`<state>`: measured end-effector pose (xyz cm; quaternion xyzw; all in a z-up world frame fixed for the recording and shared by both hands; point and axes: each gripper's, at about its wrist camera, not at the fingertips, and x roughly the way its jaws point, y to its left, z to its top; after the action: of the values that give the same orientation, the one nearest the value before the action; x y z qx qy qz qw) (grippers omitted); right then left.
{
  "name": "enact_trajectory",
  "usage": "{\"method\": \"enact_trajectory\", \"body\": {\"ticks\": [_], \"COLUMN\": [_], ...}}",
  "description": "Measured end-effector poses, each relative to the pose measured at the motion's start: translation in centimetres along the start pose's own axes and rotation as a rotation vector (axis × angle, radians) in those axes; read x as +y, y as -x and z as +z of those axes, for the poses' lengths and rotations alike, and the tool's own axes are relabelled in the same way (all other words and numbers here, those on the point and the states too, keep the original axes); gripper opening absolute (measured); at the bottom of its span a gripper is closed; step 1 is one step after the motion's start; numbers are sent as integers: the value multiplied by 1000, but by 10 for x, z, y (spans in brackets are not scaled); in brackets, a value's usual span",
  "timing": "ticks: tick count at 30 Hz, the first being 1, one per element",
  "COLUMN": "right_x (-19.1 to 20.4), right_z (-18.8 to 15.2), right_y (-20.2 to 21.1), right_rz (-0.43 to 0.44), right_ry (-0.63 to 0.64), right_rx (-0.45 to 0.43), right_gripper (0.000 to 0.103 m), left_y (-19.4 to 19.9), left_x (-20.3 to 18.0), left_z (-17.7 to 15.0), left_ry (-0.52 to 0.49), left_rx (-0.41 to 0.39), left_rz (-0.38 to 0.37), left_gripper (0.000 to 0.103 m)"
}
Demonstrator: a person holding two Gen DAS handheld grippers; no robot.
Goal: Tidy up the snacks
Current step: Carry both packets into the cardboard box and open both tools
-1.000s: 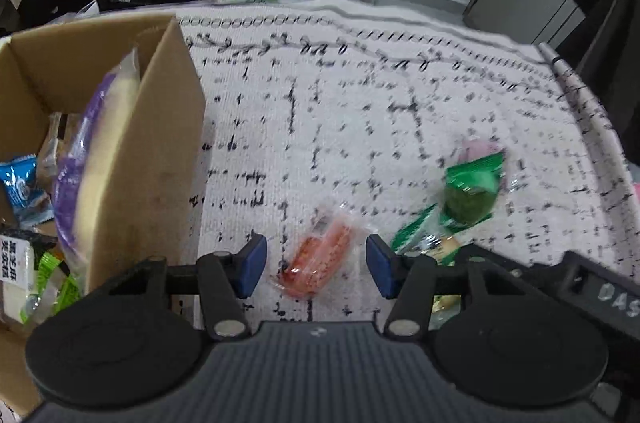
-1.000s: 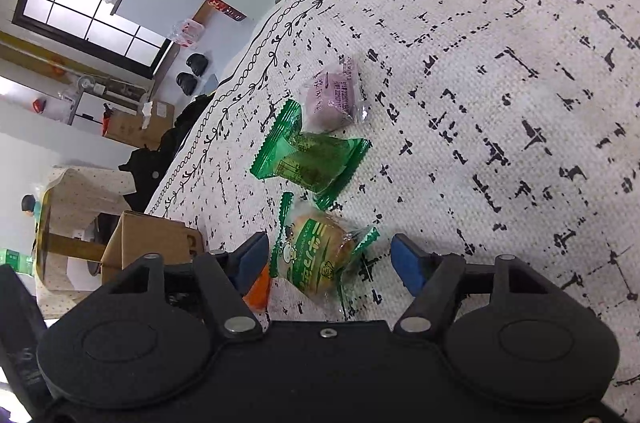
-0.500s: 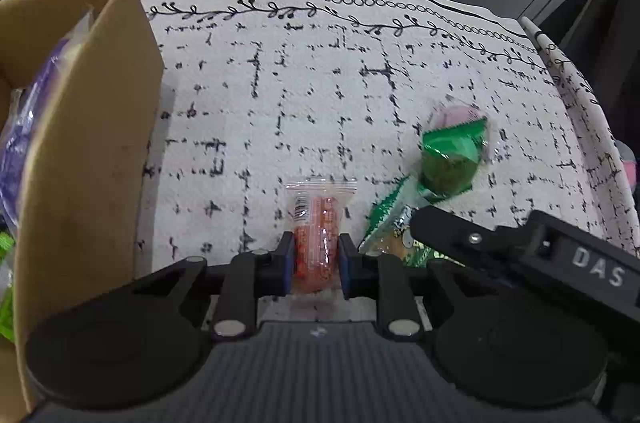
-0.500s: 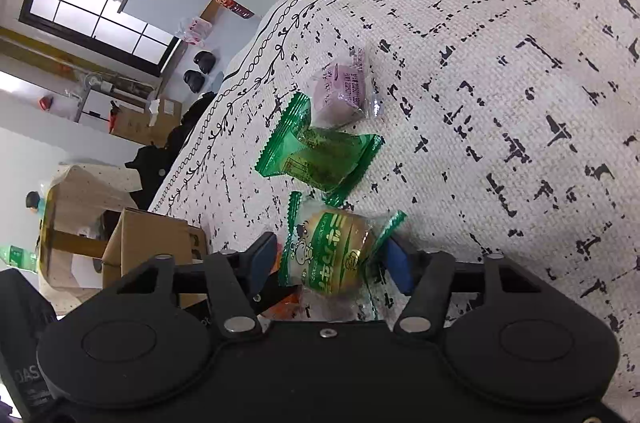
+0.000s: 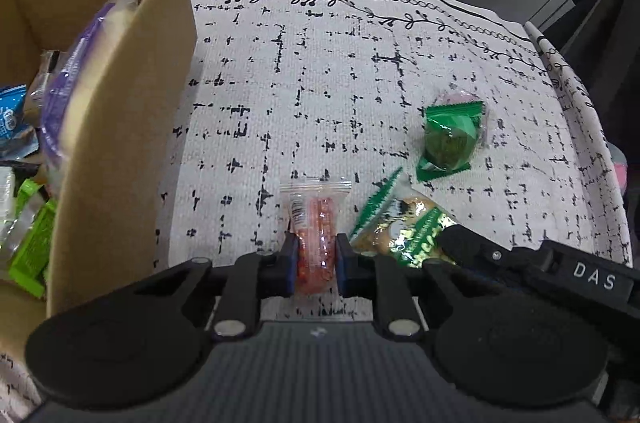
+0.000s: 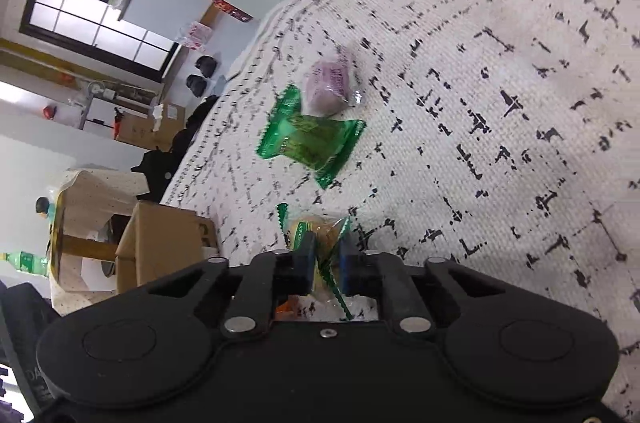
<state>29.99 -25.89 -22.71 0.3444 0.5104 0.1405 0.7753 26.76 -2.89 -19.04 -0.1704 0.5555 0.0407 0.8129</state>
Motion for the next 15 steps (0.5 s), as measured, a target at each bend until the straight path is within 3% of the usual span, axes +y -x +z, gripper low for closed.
{"method": "enact_trajectory", "body": {"ticks": [15], "right_x": [20], "right_z": [-7], "right_y": [46], "right_rz": [6], "right_ry": [36], "right_rx": [-118], "right_gripper": [6], "left_y": [53], "left_x": [4], "left_z": [-12], "left_ry": [26], "left_rx": [-54], "left_rz": [-16], "left_gripper": [17]}}
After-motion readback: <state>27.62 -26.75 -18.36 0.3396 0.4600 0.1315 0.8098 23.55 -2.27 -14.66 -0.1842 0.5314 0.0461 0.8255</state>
